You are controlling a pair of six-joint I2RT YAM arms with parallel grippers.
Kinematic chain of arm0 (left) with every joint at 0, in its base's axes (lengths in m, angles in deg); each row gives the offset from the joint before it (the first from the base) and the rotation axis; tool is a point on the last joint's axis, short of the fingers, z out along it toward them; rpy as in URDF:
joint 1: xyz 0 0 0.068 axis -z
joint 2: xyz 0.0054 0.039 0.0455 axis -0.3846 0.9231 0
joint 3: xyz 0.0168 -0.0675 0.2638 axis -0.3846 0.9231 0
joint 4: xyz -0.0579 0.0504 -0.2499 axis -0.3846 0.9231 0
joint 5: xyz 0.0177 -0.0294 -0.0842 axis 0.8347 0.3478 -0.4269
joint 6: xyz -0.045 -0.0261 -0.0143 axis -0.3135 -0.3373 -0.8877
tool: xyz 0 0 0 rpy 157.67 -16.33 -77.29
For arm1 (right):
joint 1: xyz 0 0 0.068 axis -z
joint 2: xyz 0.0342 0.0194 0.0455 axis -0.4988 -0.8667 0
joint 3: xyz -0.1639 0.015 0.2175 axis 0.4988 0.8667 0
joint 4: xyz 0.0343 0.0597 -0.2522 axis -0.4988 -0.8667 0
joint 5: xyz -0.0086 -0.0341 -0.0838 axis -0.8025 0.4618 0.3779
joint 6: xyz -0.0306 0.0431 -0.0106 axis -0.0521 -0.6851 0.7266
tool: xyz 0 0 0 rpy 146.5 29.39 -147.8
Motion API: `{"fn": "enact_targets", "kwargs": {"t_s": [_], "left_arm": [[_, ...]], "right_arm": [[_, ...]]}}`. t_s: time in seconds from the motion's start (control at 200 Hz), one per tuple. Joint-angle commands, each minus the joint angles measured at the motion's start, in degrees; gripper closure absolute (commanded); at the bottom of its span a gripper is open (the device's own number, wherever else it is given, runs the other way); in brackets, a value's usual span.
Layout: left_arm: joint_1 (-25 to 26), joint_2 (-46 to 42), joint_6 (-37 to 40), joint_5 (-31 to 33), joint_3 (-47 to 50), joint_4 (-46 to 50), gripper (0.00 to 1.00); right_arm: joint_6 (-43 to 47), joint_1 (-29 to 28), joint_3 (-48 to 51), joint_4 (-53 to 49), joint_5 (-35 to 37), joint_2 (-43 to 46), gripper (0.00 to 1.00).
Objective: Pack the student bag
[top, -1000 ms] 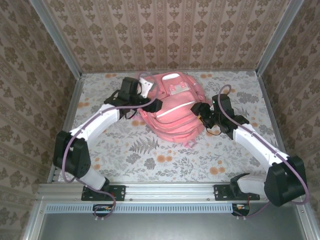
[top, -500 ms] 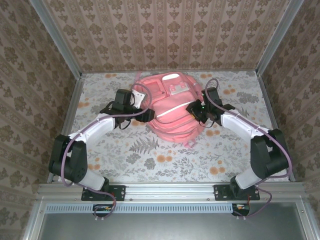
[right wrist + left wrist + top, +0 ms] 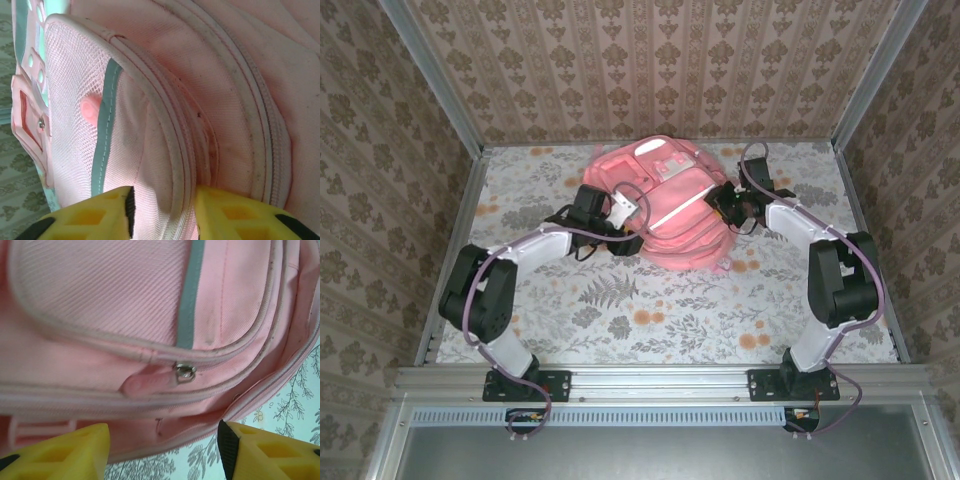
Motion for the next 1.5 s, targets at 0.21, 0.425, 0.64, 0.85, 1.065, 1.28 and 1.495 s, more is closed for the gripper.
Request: {"fn": "enact_targets", "kwargs": {"t_s": [0.21,0.425,0.64,0.85,1.065,1.28,1.495], "left_arm": [[1.8,6.3,6.0,0.6,-8.2,1.6,0.42],[2.4,9.0,6.0,1.0,-10.8,6.3,0.53],[2.4,7.7,6.5,0.0,-10.9,9.1,0.39],[2.4,9.5,7.1,-1.0,-12.6,11.5,0.41],[2.7,10.7,5.9,3.0,-12.7,9.5,0.56],[2.8,10.0,5.7,3.6,-11.8,7.5,0.78],[2.9,6.1,4.8,1.0,-8.8,6.8,1.00]], "right_arm": [[3.0,0.6,0.7,-4.2,-2.9,5.3,0.50],[3.0,0.7,1.3,-4.7,-3.2,6.4,0.50],[2.7,0.7,2.3,-4.2,-3.8,7.1,0.51],[2.3,0.8,3.4,-3.7,-3.9,7.9,0.51],[1.8,0.6,4.3,-3.2,-4.2,8.2,0.51],[1.9,-0.2,5.3,-3.3,-4.1,8.5,0.52],[1.5,-3.1,8.5,-1.7,-4.7,7.7,0.51]]}}
